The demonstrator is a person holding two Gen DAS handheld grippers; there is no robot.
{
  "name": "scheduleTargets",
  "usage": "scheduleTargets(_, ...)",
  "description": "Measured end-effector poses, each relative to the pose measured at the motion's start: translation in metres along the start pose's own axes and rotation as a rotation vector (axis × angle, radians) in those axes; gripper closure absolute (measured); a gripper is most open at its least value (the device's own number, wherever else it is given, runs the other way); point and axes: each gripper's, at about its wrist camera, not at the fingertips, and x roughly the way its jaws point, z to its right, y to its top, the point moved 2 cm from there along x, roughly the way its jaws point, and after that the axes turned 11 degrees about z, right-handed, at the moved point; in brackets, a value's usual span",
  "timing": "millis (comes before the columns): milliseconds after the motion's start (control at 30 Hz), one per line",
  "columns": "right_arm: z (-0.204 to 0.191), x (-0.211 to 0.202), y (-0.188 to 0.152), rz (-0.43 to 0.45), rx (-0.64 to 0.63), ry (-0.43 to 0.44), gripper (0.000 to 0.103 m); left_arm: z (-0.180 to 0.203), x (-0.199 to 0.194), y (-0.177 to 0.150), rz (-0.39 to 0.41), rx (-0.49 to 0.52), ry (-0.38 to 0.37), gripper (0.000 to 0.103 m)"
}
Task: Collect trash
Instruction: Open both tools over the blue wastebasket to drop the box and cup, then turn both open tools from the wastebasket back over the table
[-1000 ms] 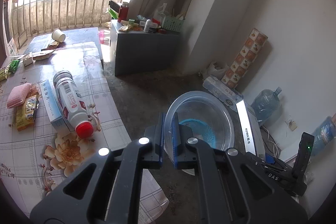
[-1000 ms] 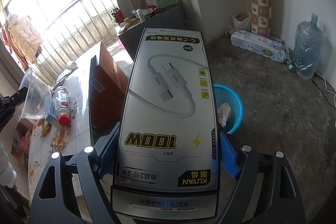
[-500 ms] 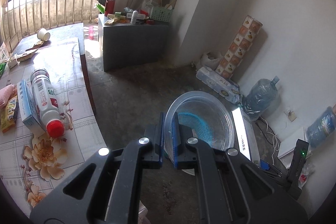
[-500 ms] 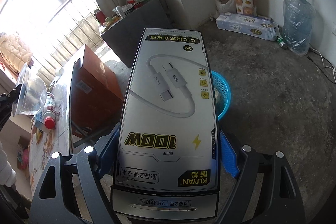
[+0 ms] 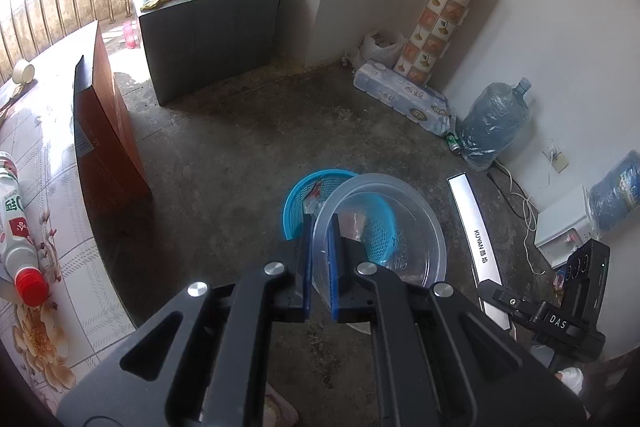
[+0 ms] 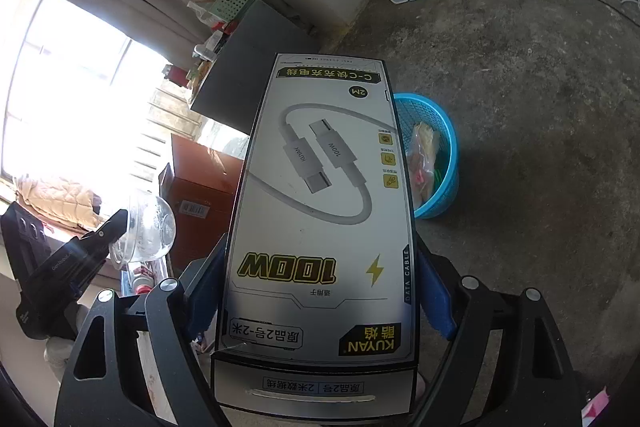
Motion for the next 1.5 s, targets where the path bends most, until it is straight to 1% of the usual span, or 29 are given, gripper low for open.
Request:
scheduleTargets(100, 0.017, 0.037, 0.005, -0.062, 0.105, 0.041, 0.023, 0.004, 0.048, 0.001, -0.084, -0.015, -0.007, 0.098)
scheduleTargets(167, 0.029, 0.061, 0.010, -0.085, 0.161, 0.047, 0.023, 0.006, 0.081, 0.001, -0.131, -0.024, -0.008, 0.098)
scheduleTargets(233, 0.040, 0.080, 0.015, -0.091, 0.207, 0.047, 0.023, 0.009, 0.114, 0.002, -0.176, -0.032, -0.015, 0.098)
scheduleTargets(300, 0.051, 0.097, 0.022, -0.087, 0.248, 0.051, 0.022, 0.013, 0.147, 0.003, -0.217, -0.061, -0.036, 0.098)
scheduleTargets(333, 0.056, 0.105, 0.026, -0.084, 0.260, 0.053, 0.022, 0.014, 0.163, 0.003, -0.226, -0.082, -0.042, 0.096)
scheduleTargets(400, 0.066, 0.126, 0.034, -0.092, 0.281, 0.046, 0.022, 0.012, 0.191, 0.000, -0.248, -0.112, -0.037, 0.067)
scheduleTargets(433, 0.071, 0.137, 0.037, -0.097, 0.291, 0.044, 0.021, 0.011, 0.202, -0.001, -0.244, -0.119, -0.020, 0.048)
scheduleTargets(500, 0.079, 0.160, 0.042, -0.113, 0.301, 0.027, 0.021, 0.008, 0.212, -0.002, -0.226, -0.097, 0.017, 0.049)
scheduleTargets(567, 0.081, 0.185, 0.044, -0.133, 0.300, 0.023, 0.021, 0.004, 0.211, 0.001, -0.221, -0.088, 0.012, 0.049)
scheduleTargets(633, 0.082, 0.207, 0.048, -0.132, 0.286, -0.013, 0.020, -0.002, 0.200, 0.008, -0.192, -0.090, 0.001, 0.049)
scheduleTargets(700, 0.080, 0.232, 0.052, -0.133, 0.228, -0.040, 0.020, -0.006, 0.180, 0.020, -0.156, -0.072, -0.004, 0.048)
scheduleTargets(800, 0.084, 0.263, 0.052, -0.143, 0.143, -0.166, 0.020, -0.012, 0.138, 0.038, -0.097, -0.033, -0.011, 0.046)
scheduleTargets(867, 0.086, 0.273, 0.052, -0.147, 0.087, -0.244, 0.020, -0.016, 0.108, 0.048, -0.064, -0.013, -0.016, 0.043)
scheduleTargets(933, 0.087, 0.269, 0.052, -0.123, 0.055, -0.273, 0.020, -0.020, 0.076, 0.055, -0.029, 0.024, -0.013, 0.041)
scheduleTargets(967, 0.086, 0.263, 0.054, -0.104, 0.049, -0.270, 0.020, -0.023, 0.060, 0.057, -0.009, 0.043, -0.006, 0.038)
scheduleTargets(1067, 0.085, 0.239, 0.058, -0.049, 0.036, -0.269, 0.020, -0.034, 0.009, 0.055, 0.043, 0.091, 0.017, 0.034)
scheduleTargets(1133, 0.083, 0.220, 0.062, -0.025, 0.019, -0.260, 0.020, -0.045, -0.024, 0.051, 0.063, 0.100, 0.040, 0.033)
scheduleTargets(1200, 0.076, 0.196, 0.065, 0.001, -0.014, -0.242, 0.020, -0.059, -0.057, 0.045, 0.082, 0.079, 0.056, 0.032)
scheduleTargets(1300, 0.054, 0.152, 0.065, 0.036, -0.087, -0.204, 0.020, -0.089, -0.111, 0.031, 0.114, 0.015, 0.071, 0.030)
scheduleTargets(1400, 0.019, 0.109, 0.060, 0.061, -0.189, -0.169, 0.020, -0.124, -0.168, 0.013, 0.190, -0.014, 0.151, 0.027)
scheduleTargets(1500, -0.033, 0.072, 0.045, 0.073, -0.311, -0.109, 0.020, -0.168, -0.226, -0.009, 0.267, -0.059, 0.261, 0.023)
